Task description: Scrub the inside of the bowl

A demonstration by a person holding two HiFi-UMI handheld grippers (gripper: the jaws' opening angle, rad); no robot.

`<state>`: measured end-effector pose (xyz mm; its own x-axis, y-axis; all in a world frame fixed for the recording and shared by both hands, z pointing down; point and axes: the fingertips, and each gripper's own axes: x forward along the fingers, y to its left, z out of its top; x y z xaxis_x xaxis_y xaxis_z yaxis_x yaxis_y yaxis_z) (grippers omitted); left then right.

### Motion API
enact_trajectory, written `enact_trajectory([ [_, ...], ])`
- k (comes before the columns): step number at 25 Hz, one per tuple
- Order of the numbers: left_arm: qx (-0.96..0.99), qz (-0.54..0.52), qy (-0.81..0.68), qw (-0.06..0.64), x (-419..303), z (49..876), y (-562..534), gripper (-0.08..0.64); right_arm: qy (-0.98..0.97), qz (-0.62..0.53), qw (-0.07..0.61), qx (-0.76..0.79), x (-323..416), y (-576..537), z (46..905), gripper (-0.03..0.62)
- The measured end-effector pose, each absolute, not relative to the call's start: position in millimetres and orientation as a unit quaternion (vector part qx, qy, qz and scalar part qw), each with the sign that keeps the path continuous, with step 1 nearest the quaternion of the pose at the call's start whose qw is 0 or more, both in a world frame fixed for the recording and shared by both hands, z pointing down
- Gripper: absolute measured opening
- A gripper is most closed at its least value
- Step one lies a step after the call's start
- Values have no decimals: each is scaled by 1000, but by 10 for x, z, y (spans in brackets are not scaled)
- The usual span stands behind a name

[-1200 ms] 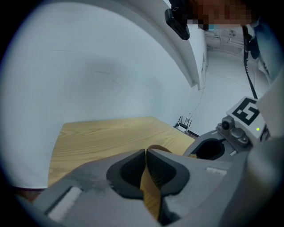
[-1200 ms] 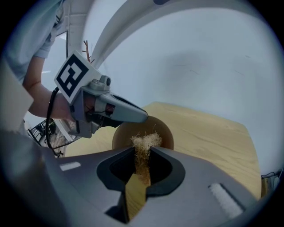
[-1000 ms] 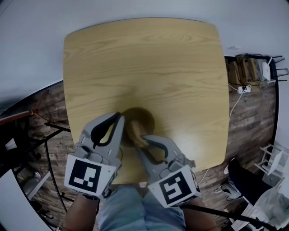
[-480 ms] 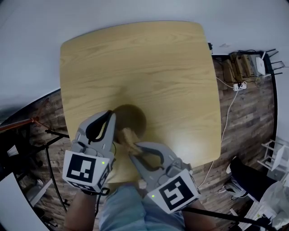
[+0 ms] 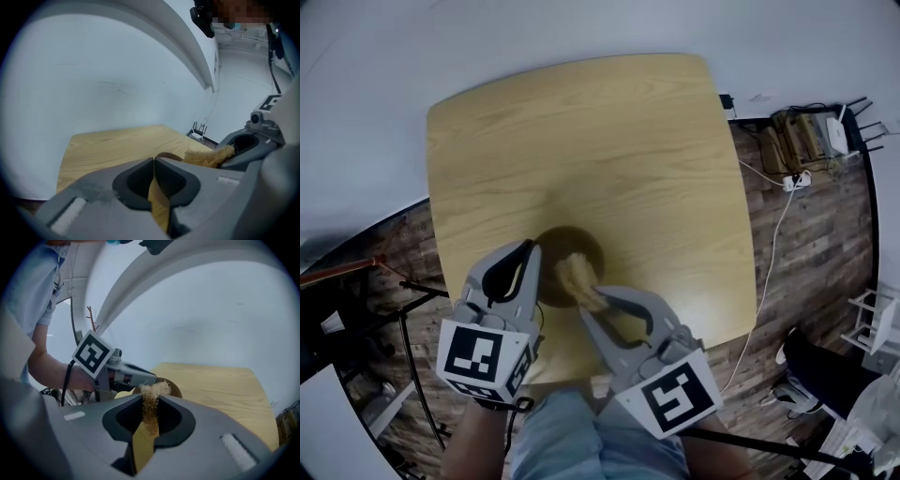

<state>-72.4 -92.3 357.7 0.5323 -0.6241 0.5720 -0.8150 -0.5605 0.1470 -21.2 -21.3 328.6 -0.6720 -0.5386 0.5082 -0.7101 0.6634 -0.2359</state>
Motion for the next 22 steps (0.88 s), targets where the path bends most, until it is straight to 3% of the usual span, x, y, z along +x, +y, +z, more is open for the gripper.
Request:
enact_trajectory([
  [22,849,218,-400,266,-713,3776,-1012,34,-897,238,252,273,-733,-383,3716,60],
])
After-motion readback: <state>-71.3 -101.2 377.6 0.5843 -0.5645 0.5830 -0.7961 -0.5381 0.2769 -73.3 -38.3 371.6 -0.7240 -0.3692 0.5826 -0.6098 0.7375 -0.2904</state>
